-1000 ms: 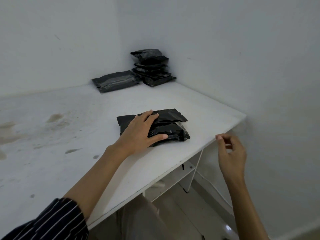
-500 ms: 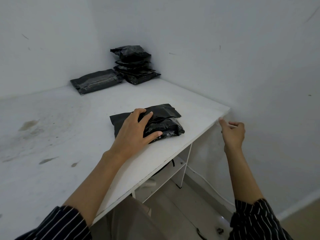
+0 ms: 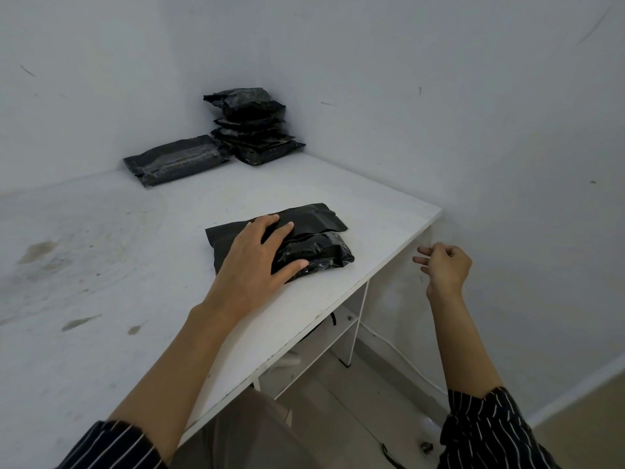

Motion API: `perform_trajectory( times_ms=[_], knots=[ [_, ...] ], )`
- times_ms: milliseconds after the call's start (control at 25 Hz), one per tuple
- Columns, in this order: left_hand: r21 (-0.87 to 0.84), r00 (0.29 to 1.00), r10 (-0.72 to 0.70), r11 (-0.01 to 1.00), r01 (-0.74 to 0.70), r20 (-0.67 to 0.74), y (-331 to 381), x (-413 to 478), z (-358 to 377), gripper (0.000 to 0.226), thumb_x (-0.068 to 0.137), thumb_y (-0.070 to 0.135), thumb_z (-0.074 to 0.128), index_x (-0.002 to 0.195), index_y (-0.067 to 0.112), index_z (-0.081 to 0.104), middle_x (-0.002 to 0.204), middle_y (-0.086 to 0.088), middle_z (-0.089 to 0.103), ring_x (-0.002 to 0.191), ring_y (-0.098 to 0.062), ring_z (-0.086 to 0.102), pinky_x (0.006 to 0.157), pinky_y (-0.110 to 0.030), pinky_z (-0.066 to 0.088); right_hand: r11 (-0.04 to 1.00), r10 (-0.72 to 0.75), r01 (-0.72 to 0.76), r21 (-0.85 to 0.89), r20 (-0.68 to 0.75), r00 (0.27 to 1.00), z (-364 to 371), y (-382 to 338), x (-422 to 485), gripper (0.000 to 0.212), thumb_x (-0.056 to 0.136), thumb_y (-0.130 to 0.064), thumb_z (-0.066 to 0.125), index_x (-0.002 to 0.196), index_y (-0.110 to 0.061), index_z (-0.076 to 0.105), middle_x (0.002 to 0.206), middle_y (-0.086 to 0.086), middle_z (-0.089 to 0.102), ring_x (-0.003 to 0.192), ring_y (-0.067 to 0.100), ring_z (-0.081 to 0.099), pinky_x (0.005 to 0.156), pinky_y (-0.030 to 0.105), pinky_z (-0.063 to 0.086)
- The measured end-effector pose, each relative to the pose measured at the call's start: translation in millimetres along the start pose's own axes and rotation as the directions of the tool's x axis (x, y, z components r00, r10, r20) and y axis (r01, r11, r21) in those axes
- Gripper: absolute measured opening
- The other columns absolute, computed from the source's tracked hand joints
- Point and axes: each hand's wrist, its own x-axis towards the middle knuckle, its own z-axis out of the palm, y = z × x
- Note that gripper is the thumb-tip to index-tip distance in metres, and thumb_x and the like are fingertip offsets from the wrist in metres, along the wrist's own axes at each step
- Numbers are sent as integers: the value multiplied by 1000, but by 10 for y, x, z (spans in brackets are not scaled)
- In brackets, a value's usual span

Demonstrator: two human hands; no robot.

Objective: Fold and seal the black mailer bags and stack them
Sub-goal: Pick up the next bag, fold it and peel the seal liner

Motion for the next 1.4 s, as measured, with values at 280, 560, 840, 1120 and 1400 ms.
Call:
perform_trajectory(
  times_ms=[280,560,840,1120,1400],
  knots=[
    [-7,1000,15,1000,-15,-8,-13,4,10,63,86,45,58,140,15,44,143,-4,37,133,-18,35,111,-31,24,751,345,-403,523,209,915,-168,44,-103,17,86,-2,41,92,0,57,109,17,66,86,25,69,73,33,55],
    [-25,1000,9,1000,-9,-6,-9,0,5,62,87,44,58,141,17,43,145,-2,35,134,-17,31,111,-31,22,822,346,-382,423,162,924,-61,-19,-99,26,85,-20,68,97,0,57,97,14,64,80,22,67,77,34,56],
    [-47,1000,12,999,-12,-12,-22,-3,8,61,86,42,60,139,16,44,145,-3,37,135,-19,33,116,-36,22,629,465,-573,526,335,819,-66,175,-231,20,92,-10,40,90,-10,60,100,0,65,83,15,64,78,29,48],
    [-66,1000,6,998,-7,-12,-12,-11,3,61,86,42,60,140,16,44,147,-3,36,138,-17,28,118,-36,19,603,441,-633,486,457,772,-143,291,-329,28,97,-21,37,100,-15,64,100,0,65,95,17,61,83,33,45],
    [-66,1000,9,998,-10,-6,-34,-4,13,61,86,41,60,139,16,44,146,-4,37,137,-19,30,117,-39,22,724,507,-647,239,451,734,-280,331,-223,50,101,-31,21,96,-11,66,100,4,66,90,19,58,81,31,43]
  ],
)
